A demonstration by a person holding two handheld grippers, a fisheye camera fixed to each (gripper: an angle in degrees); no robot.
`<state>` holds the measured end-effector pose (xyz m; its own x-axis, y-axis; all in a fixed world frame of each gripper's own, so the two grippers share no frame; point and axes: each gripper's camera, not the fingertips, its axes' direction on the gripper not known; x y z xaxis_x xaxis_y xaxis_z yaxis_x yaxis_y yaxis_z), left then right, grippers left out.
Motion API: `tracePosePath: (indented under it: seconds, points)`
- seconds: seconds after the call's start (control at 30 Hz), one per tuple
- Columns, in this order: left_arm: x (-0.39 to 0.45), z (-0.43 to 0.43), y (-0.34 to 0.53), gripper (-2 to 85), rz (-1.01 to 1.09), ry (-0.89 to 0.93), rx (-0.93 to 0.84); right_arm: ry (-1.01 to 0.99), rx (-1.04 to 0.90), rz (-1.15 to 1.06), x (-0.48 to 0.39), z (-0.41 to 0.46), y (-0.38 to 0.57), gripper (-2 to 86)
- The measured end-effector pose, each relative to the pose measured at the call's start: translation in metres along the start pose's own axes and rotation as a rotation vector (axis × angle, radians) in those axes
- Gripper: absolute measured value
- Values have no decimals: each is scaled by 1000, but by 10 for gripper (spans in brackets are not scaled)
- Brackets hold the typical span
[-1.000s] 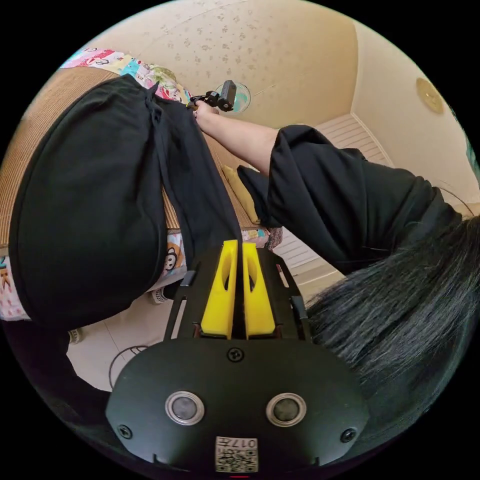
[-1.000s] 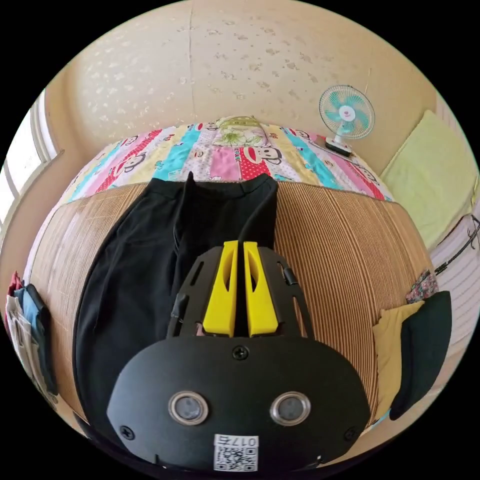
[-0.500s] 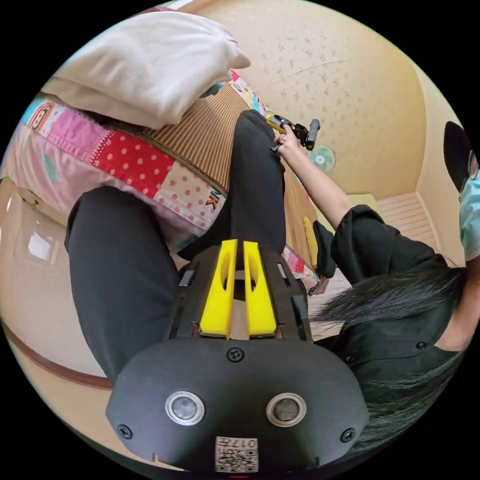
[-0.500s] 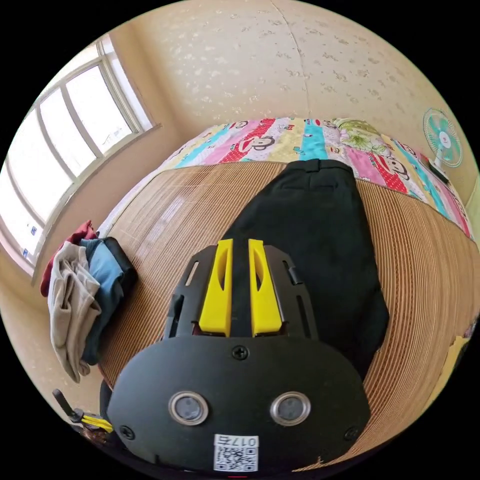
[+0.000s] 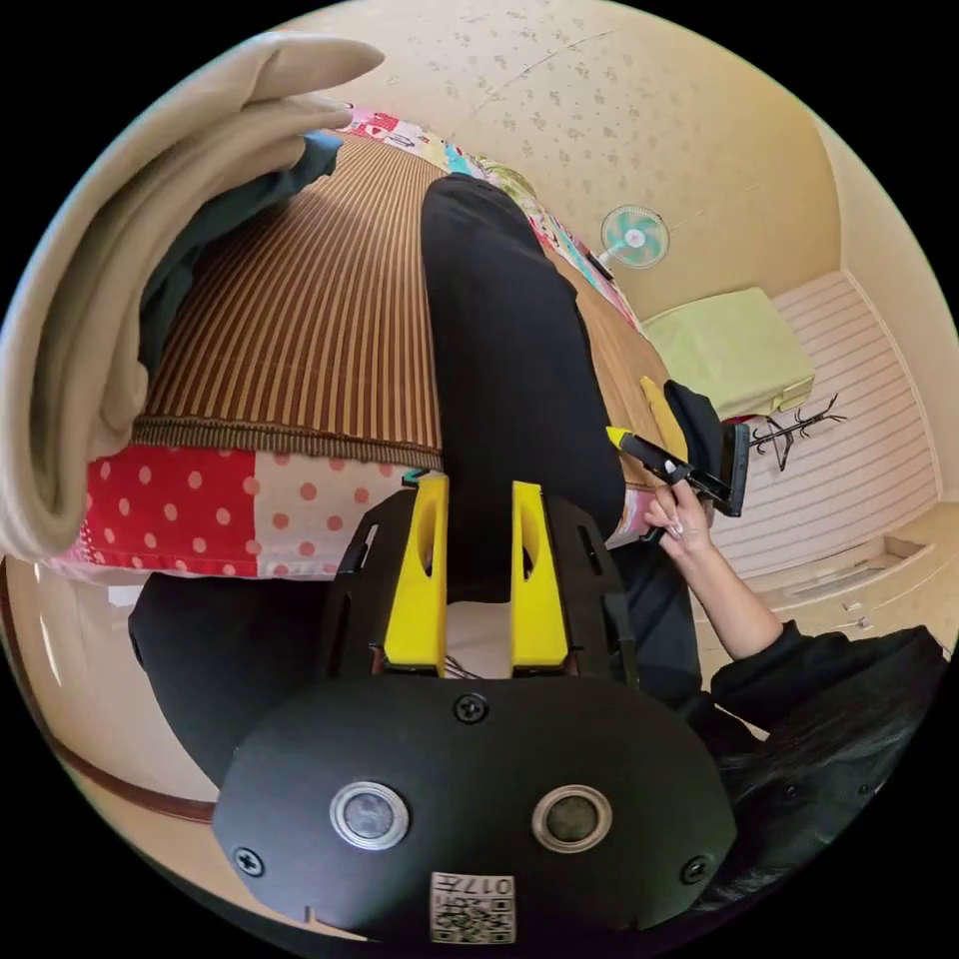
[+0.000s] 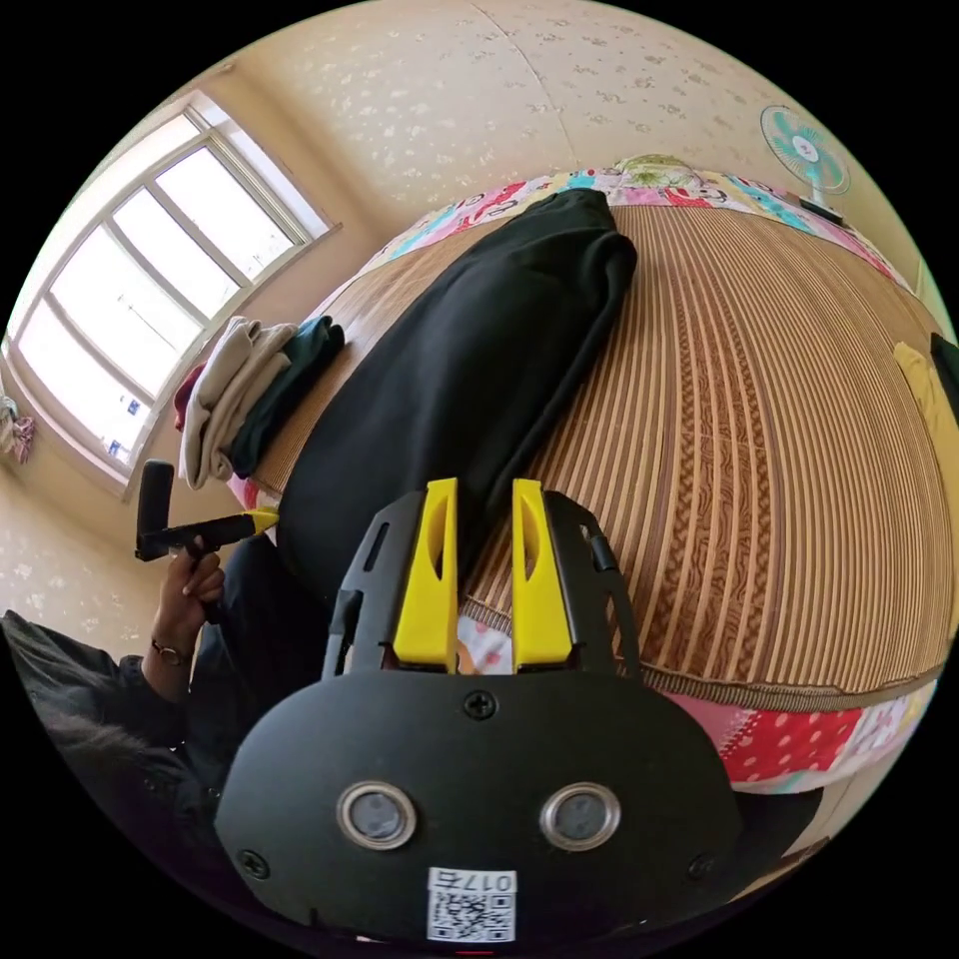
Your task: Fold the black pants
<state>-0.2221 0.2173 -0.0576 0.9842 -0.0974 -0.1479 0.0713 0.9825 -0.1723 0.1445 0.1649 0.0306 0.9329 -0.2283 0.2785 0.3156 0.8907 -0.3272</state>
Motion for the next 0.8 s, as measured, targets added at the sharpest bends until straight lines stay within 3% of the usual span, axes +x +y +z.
tracePosePath:
  seconds: [0.07,0.2,0.3,0.5,0.67,0.8]
  points:
    - [1,-4,0,51,-26,-13,10,33,25,18,-4,-9,1,42]
    - [10,-22,12,25,64,195,26,-118,166,189,17,-45,24,29]
    - [9,-5,22,4,49,234,-134,41,91,247,28,-41,41,26]
    - [1,-17,31,48,-8,230,-21,107,257,77,1,-73,21,53]
    - [8,-4,3,72,6,203,20,137,-54,77,5,-8,-27,76]
    - [12,28,-12,40,-77,164,-102,197,51,16,-12,-30,-26,33]
